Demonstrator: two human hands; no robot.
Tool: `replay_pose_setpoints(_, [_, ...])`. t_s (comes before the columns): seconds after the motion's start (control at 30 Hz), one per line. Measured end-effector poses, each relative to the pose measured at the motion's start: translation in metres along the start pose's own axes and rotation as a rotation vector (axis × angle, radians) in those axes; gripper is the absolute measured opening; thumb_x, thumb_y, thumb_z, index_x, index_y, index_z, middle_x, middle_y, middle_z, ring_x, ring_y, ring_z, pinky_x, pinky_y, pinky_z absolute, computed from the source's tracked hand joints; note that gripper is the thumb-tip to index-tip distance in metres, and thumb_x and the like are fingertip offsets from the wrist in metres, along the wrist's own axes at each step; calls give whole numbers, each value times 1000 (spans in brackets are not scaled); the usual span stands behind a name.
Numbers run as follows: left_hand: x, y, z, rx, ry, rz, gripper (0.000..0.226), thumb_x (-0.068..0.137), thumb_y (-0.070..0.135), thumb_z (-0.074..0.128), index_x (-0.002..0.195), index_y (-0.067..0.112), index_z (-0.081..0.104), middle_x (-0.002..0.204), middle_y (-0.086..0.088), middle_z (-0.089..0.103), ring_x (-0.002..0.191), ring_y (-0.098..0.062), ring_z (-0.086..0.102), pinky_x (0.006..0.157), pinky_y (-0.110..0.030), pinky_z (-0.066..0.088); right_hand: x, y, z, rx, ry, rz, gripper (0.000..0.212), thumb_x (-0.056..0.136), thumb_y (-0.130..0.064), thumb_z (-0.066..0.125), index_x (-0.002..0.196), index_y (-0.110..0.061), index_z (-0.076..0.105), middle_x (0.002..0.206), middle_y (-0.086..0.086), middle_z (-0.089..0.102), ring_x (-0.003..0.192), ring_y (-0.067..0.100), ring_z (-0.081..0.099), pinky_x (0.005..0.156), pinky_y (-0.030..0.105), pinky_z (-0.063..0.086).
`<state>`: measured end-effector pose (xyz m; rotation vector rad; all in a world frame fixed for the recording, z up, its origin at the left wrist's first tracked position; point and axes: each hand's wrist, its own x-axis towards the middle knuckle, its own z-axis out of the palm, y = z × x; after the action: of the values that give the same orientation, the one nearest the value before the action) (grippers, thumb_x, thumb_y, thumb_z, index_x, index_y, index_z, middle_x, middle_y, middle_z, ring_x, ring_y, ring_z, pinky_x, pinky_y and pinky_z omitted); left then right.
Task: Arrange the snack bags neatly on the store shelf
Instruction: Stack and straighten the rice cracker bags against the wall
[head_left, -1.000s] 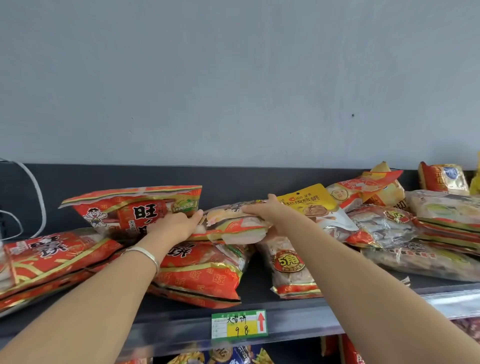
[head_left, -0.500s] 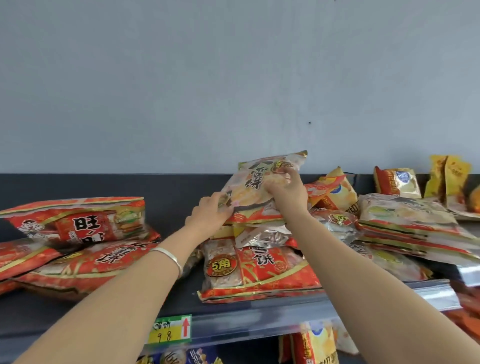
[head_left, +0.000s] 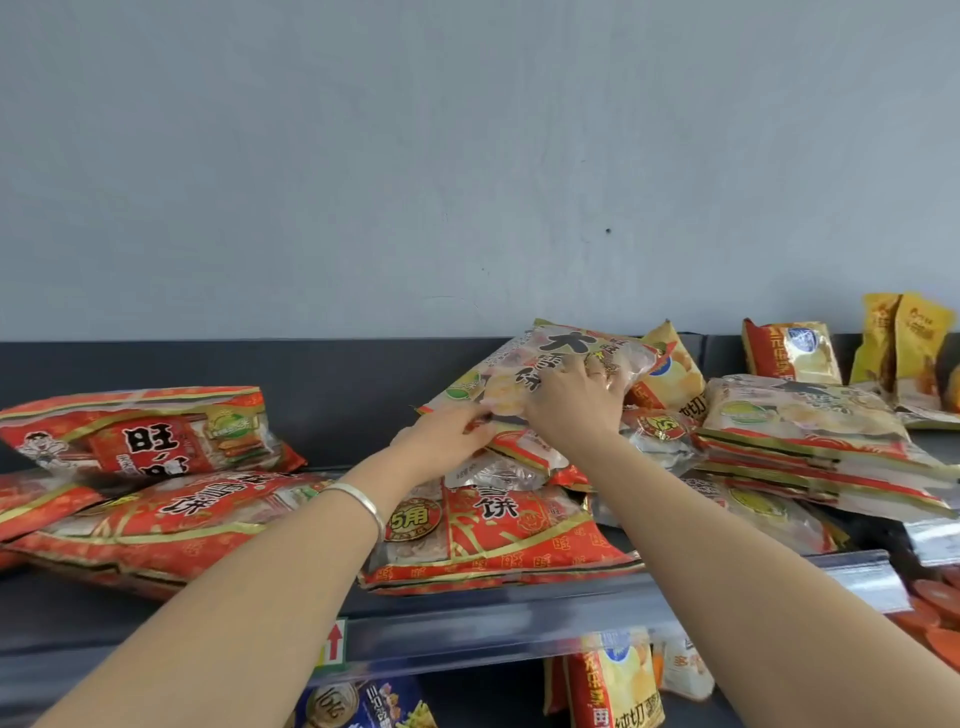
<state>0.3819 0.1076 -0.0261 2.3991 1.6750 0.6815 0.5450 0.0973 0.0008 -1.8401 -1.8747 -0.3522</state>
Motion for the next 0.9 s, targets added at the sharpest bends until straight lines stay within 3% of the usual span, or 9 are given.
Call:
replay_pose_setpoints(0.1, [-13,-4,-17,65,74,-54,39,96,47,38,132,36,47,135,4,49,120,-21,50,98,-46,43,0,-16,0,-1,-60,-152,38,91,-22,41,124,-17,58,146,12,39,134,37,37,114,53,21])
replay_pose_setpoints(0.3, [-56,-47,-63,346,276,-57,34,96,39,43,127,29,53,134,3,52,120,-20,49,93,-39,43,3,-77,15,80,-111,-339,40,95,-33,48,131,-17,53,131,10,52,121,32,50,95,44,46])
replay_pose_setpoints(0.4, [-84,-84,-91,465,427,-41,31,95,33,47,124,27,57,132,5,54,122,-19,47,95,-39,41,1,-127,27,190,-219,-434,48,94,-34,51,139,-19,45,137,10,48,121,30,50,95,44,49])
replay_pose_setpoints(0.5, [-109,-126,-116,551,525,-110,35,93,30,50,128,30,53,134,6,51,127,-18,42,101,-39,34,-2,-172,38,357,-327,-482,59,94,-32,57,146,-16,36,146,8,44,131,27,45,104,39,42])
replay_pose_setpoints(0.6, [-133,-173,-138,570,584,-224,45,92,30,53,136,31,44,140,5,43,133,-19,33,106,-42,27,-1,-221,49,505,-425,-472,69,91,-29,63,149,-14,29,148,9,42,133,27,43,106,38,39])
replay_pose_setpoints(0.67, [-146,-203,-150,575,565,-310,52,91,33,54,140,32,37,143,4,38,135,-20,29,107,-43,25,3,-250,62,573,-482,-429,68,88,-26,66,146,-13,32,139,9,50,123,27,51,99,37,44])
replay_pose_setpoints(0.77, [-155,-241,-162,531,524,-394,53,91,35,54,140,34,35,144,4,37,136,-20,28,107,-43,24,15,-280,83,760,-520,-289,58,81,-21,74,132,-16,46,122,4,62,111,22,59,92,34,49])
replay_pose_setpoints(0.9, [-146,-275,-170,476,461,-395,36,94,38,47,130,37,47,137,9,45,131,-17,34,104,-43,23,34,-297,112,883,-576,-200,42,75,-17,79,113,-20,63,112,0,69,109,22,62,100,47,47])
